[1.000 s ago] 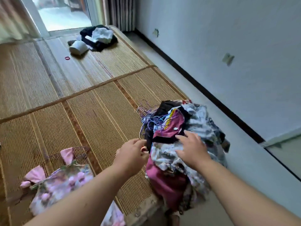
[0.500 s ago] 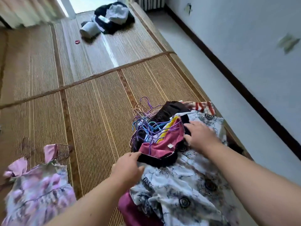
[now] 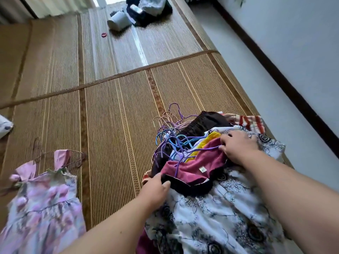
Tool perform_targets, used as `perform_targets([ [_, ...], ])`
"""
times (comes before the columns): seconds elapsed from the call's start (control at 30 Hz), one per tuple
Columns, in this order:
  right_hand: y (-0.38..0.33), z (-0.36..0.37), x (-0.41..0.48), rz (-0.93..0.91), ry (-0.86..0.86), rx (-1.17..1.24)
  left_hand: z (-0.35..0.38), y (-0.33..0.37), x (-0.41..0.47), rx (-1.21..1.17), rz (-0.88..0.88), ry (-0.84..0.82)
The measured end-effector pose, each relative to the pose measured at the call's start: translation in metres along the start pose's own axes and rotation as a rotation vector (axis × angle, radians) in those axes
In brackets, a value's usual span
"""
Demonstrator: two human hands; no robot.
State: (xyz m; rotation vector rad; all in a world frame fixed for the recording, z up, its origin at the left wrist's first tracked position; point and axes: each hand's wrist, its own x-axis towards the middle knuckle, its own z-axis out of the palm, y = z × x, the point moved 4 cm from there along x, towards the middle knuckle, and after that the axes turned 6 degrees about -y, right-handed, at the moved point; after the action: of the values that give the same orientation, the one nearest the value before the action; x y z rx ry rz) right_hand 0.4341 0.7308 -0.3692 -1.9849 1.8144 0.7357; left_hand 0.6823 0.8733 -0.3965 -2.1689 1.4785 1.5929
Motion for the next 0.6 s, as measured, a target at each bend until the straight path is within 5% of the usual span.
perform_targets([
  [0.2, 0.003, -0.047, -0.063, -0.238, 0.267, 0.156, -0.016, 0.009, -0.052, -0.069, 0.082, -0.076],
  [0.6, -0.062, -0.145, -0.252, -0.415, 0.388, 0.284, -0.119, -0.048, -0.203, -0.15, 0.279, 0.396],
])
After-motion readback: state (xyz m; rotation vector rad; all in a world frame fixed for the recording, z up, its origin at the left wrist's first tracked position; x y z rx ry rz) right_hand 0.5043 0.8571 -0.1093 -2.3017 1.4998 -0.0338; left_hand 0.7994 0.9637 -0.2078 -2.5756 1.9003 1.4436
